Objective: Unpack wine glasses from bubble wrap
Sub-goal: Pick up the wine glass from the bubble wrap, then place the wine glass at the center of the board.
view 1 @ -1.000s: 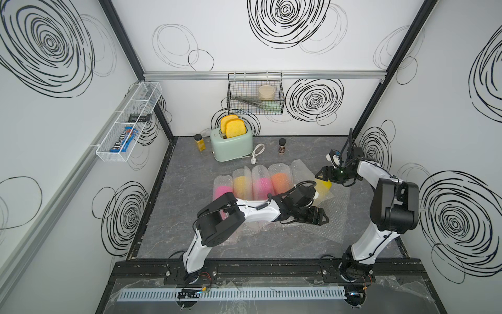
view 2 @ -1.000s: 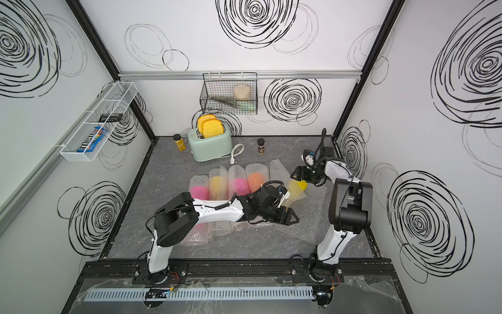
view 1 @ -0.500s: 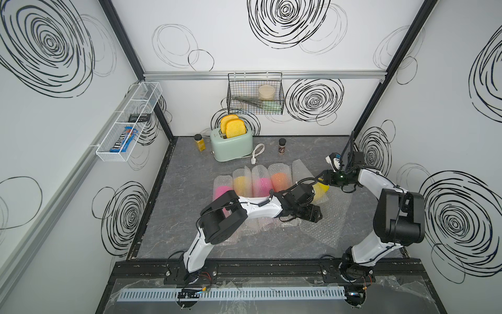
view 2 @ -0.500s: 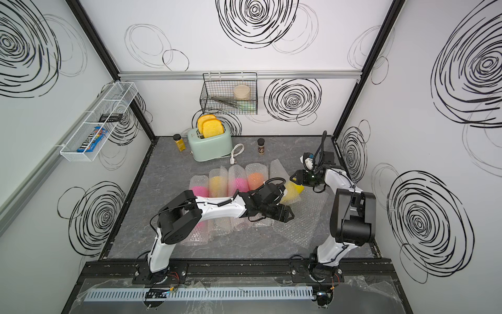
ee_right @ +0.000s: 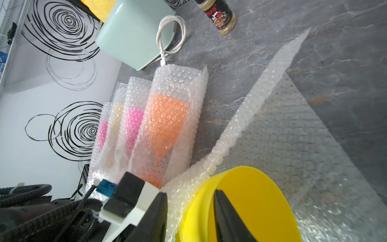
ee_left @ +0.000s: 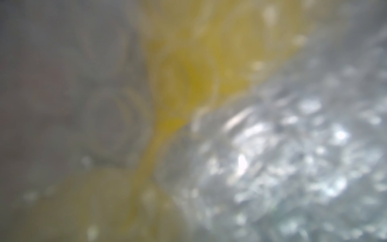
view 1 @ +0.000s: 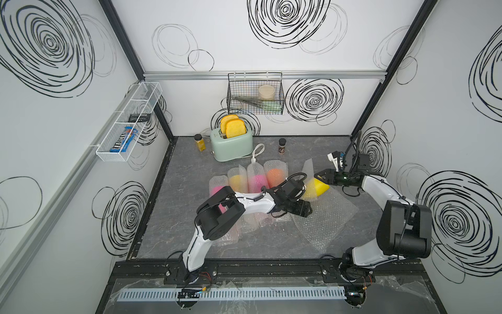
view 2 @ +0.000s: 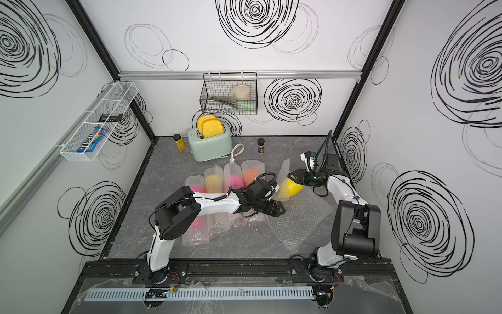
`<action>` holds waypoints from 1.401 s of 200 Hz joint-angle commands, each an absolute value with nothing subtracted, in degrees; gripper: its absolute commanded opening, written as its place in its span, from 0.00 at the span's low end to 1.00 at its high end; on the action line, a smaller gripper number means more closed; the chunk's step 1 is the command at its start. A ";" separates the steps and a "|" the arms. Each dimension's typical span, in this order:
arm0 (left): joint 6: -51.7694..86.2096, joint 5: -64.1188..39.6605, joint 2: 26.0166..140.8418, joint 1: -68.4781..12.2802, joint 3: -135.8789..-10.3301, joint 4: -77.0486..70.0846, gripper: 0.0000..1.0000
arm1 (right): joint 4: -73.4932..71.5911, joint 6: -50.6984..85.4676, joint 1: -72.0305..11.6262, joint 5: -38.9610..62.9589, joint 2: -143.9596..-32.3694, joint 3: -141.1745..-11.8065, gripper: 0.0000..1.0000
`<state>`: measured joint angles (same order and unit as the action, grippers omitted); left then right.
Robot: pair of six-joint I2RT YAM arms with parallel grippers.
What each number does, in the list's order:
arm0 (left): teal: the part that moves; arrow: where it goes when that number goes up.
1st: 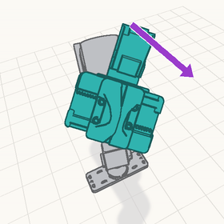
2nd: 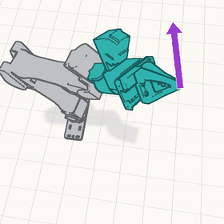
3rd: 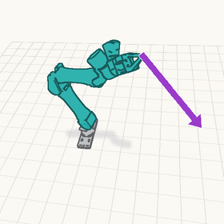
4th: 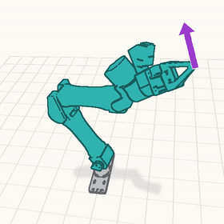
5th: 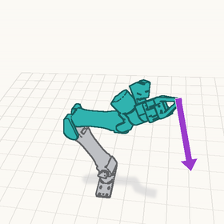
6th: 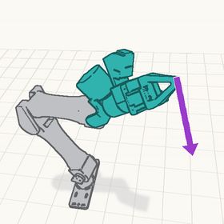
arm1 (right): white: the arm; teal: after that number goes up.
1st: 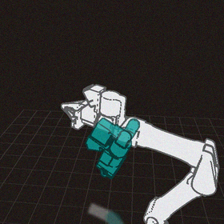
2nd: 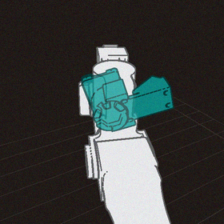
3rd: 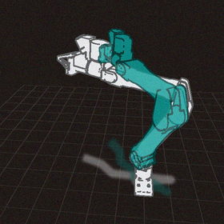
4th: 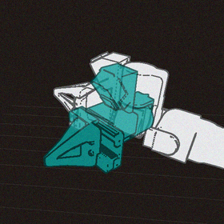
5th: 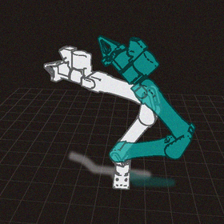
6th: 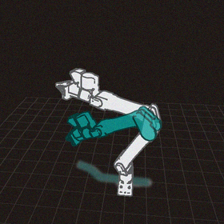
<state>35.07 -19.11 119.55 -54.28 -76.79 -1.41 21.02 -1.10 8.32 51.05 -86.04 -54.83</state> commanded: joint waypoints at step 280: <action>38.51 -25.11 110.26 -52.83 -72.17 -15.29 0.79 | 42.72 0.37 6.50 11.77 -90.31 -83.32 0.00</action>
<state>36.49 -22.81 113.03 -53.23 -73.28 -11.75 39.46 0.80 6.66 23.44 -85.25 -77.28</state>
